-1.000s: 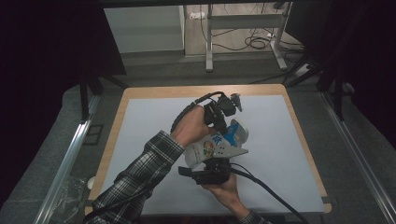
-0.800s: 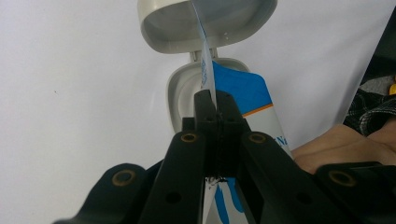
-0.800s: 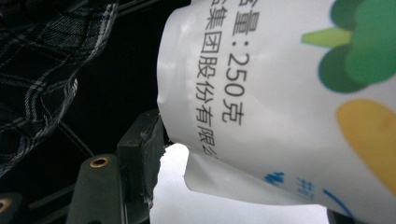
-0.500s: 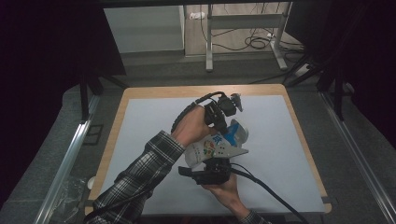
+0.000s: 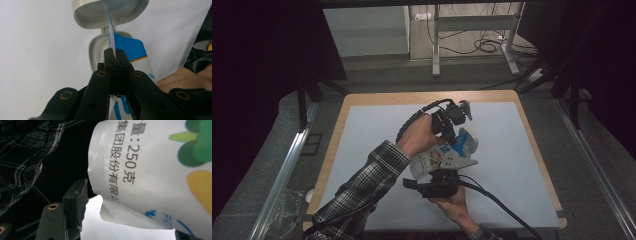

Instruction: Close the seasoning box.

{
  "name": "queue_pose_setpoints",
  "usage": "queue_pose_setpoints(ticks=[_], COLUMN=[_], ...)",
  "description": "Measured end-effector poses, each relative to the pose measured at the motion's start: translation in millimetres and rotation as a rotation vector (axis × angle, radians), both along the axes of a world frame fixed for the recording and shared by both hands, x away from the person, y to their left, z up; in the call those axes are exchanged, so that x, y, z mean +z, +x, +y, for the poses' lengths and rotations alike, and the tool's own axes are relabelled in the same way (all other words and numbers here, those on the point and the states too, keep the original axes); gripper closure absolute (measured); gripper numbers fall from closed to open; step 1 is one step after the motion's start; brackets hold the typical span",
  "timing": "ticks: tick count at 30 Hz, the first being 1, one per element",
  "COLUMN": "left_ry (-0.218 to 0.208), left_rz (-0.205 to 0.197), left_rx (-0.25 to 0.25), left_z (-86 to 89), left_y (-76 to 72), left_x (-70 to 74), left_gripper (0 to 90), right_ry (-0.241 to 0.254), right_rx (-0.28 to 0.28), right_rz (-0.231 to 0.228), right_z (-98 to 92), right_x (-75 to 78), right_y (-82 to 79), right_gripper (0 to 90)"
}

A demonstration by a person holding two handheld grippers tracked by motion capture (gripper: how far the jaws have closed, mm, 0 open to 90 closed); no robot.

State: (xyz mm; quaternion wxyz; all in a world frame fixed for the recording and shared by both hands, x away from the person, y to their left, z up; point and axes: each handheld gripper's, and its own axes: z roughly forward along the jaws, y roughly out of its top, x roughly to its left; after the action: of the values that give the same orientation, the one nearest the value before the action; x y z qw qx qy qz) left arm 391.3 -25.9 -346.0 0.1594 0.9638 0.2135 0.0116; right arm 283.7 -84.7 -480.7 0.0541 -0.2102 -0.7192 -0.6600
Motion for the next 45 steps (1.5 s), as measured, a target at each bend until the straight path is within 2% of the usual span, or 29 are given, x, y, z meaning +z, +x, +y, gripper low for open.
queue_pose_setpoints(ticks=[23, 37, 45], left_ry=[0.001, -0.04, -0.073], left_rz=[0.007, -0.005, -0.008], left_rx=[0.005, 0.009, -0.003], left_z=[0.4, 7.3, 8.6], left_y=[1.1, -3.4, -6.9], left_x=[-1.0, 0.3, 0.1], left_gripper=[90.0, 90.0, 90.0], right_ry=[-0.001, -0.028, -0.051], right_rx=[0.002, 0.001, -0.007], right_rz=[-0.006, 0.004, -0.005], right_z=[0.1, 2.8, 3.3], right_x=[0.1, -6.1, -10.0], right_y=[-0.2, 0.4, 1.5], right_gripper=[37.1, 37.1, 37.1])
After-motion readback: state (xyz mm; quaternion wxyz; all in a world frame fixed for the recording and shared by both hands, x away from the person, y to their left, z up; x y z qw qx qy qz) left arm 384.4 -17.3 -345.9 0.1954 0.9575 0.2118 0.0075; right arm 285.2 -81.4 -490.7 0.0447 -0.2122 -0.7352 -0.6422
